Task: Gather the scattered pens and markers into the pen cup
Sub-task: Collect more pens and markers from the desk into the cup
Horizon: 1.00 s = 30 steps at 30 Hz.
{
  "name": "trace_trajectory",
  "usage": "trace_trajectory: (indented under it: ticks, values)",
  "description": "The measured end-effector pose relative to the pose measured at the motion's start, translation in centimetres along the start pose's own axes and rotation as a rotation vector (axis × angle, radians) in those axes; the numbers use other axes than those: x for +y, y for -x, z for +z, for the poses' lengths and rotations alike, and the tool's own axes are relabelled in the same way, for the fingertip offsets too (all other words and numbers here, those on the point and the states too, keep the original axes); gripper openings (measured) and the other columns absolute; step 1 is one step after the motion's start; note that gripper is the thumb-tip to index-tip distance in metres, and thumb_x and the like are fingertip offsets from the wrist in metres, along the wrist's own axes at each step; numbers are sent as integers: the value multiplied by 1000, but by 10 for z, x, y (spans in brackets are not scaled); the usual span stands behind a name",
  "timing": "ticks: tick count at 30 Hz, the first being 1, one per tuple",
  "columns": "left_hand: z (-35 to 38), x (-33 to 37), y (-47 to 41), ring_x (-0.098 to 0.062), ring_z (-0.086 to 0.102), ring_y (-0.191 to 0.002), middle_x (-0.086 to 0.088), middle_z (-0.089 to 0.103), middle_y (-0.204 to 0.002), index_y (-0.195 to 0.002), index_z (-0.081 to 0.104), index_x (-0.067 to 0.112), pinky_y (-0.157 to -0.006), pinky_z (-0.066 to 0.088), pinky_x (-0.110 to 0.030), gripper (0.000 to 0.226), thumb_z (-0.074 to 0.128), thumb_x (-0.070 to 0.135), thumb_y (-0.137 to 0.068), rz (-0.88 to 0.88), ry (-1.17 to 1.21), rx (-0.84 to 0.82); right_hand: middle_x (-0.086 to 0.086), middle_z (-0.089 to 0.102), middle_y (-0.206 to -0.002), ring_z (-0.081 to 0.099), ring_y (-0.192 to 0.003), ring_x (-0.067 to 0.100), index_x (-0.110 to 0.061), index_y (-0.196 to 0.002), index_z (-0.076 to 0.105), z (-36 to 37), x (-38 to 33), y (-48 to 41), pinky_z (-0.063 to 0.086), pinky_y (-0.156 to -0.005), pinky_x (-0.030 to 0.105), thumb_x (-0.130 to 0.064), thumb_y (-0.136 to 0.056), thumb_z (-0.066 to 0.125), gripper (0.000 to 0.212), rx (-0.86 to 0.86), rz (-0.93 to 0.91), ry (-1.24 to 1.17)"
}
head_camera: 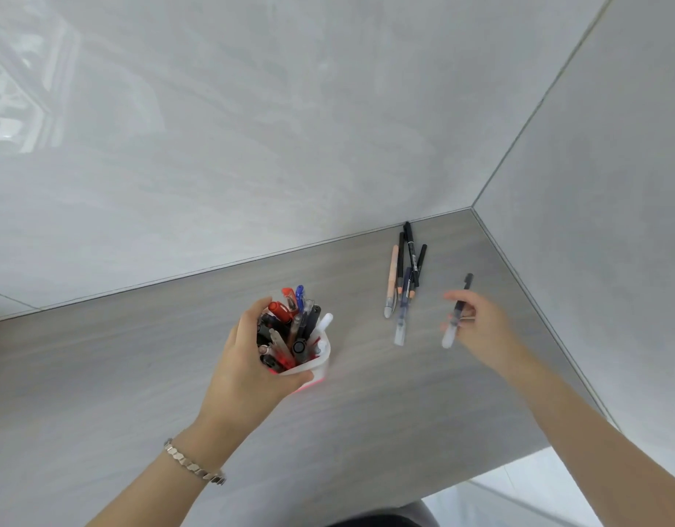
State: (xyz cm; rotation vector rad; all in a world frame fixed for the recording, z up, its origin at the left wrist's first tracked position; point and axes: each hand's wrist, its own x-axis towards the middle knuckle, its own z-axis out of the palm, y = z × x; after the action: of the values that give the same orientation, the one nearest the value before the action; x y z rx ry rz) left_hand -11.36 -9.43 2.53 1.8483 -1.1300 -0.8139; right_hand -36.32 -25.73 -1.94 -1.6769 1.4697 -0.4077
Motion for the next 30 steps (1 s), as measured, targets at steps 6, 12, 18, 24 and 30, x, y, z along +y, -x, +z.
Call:
trace_trajectory:
  ticks: [6, 12, 18, 24, 30]
  values:
    - [-6, -16, 5, -5, 56, -96, 6, 54, -111, -119, 35, 42, -79, 43, -16, 88, 86, 21, -51, -72, -32, 2, 10, 62, -77, 58, -74, 30, -11, -61, 63, 23, -2, -5, 50, -60, 31, -10, -44, 89, 31, 5, -693, 927]
    - [-12, -24, 12, -14, 58, -99, 1, 53, -117, -129, 33, 33, -86, 47, -28, 95, 87, 24, -51, -88, -29, 16, 12, 52, -114, 62, -86, 33, -18, -128, 47, 27, -22, -18, 31, -59, 32, 10, -75, 55, 61, -422, -589, 1281]
    - [-16, -28, 19, -12, 58, -96, 4, 55, -113, -123, 37, 34, -80, 44, -20, 89, 87, 25, -50, -84, -20, 57, 7, 60, -94, 61, -69, 25, -18, -96, 61, 43, -25, -16, 34, -49, 25, -3, -66, 74, 36, -414, -773, 1194]
    - [-21, -41, 24, -10, 56, -99, 6, 54, -114, -127, 34, 31, -80, 43, -15, 93, 87, 25, -51, -83, -22, 65, 2, 60, -95, 56, -92, 16, -26, -94, 47, 66, -73, 26, 41, -84, 17, -22, -88, 36, 13, -146, -574, -27]
    - [-25, -42, 26, 12, 48, -101, 22, 46, -108, -105, 28, 59, -77, 40, 0, 84, 85, 27, -52, -37, -45, 41, -10, 45, -61, 47, -56, 8, -41, -107, 41, 84, -115, 53, 51, -71, 20, -9, -94, 38, 35, -53, -398, -664]
